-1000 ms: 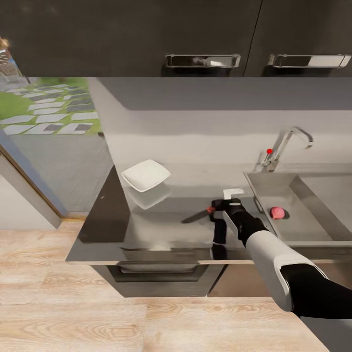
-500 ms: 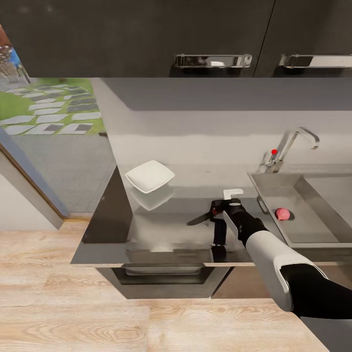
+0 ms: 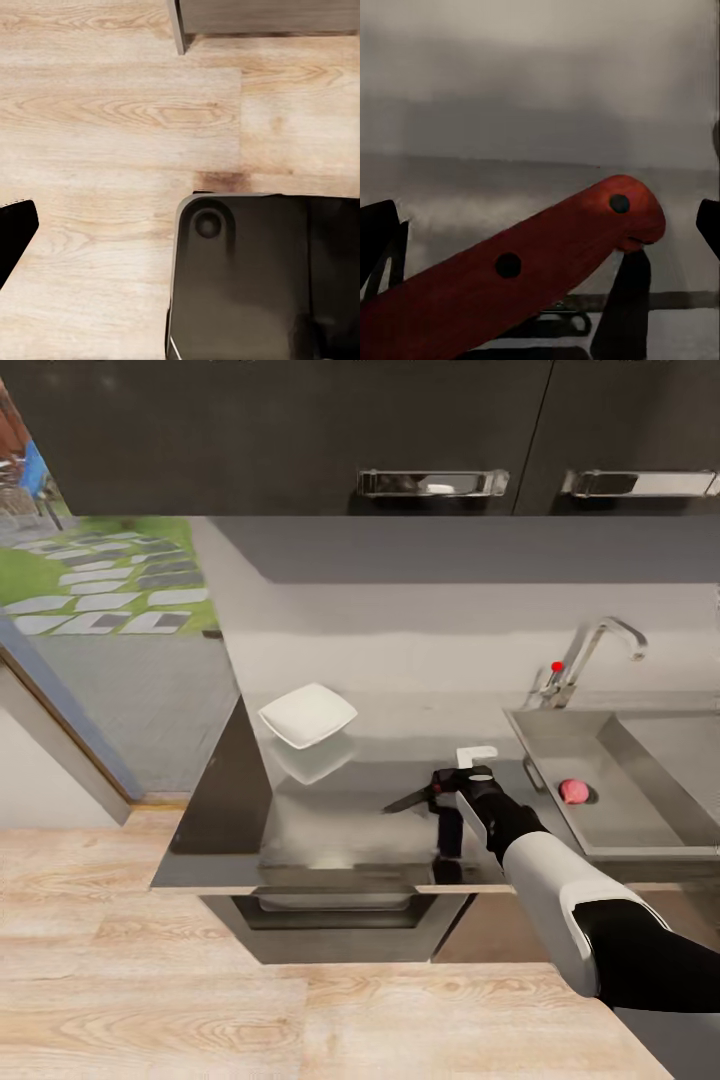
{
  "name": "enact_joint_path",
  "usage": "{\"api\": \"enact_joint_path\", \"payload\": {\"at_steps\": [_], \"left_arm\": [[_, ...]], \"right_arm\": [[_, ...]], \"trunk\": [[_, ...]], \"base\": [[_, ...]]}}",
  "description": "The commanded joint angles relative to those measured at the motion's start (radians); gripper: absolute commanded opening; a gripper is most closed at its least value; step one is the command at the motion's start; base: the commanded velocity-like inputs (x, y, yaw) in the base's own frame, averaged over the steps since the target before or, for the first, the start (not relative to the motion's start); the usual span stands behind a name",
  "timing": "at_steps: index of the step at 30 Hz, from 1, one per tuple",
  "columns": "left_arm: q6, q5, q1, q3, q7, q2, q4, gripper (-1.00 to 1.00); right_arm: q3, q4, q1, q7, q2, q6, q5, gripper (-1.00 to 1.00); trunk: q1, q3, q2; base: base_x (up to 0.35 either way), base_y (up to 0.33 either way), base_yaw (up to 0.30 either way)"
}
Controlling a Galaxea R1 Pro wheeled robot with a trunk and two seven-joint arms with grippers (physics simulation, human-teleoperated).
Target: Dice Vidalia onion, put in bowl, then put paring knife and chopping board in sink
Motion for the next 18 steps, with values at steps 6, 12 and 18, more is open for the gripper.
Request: {"api": "enact_joint_path", "payload": {"at_steps": [6, 12, 18], "left_arm": [[-0.001, 0.002, 0.000, -0.003, 0.006, 0.000, -0.001, 1.00], [0.000, 0.002, 0.000, -0.003, 0.006, 0.000, -0.001, 1.00], [0.000, 0.002, 0.000, -0.003, 0.006, 0.000, -0.001, 1.00]], "right_arm": [[0.006, -0.001, -0.001, -0.005, 0.000, 0.008, 0.004, 1.00], [0.006, -0.001, -0.001, -0.005, 0.000, 0.008, 0.003, 1.00], [0.006, -0.001, -0.001, -0.005, 0.001, 0.008, 0.002, 1.00]], "trunk": [[0.000, -0.002, -0.002], [0.000, -0.002, -0.002], [0.000, -0.002, -0.002]], "base": [[-0.313, 0.000, 0.000], [-0.332, 0.000, 0.000], [-0.218, 0.000, 0.000]]}}
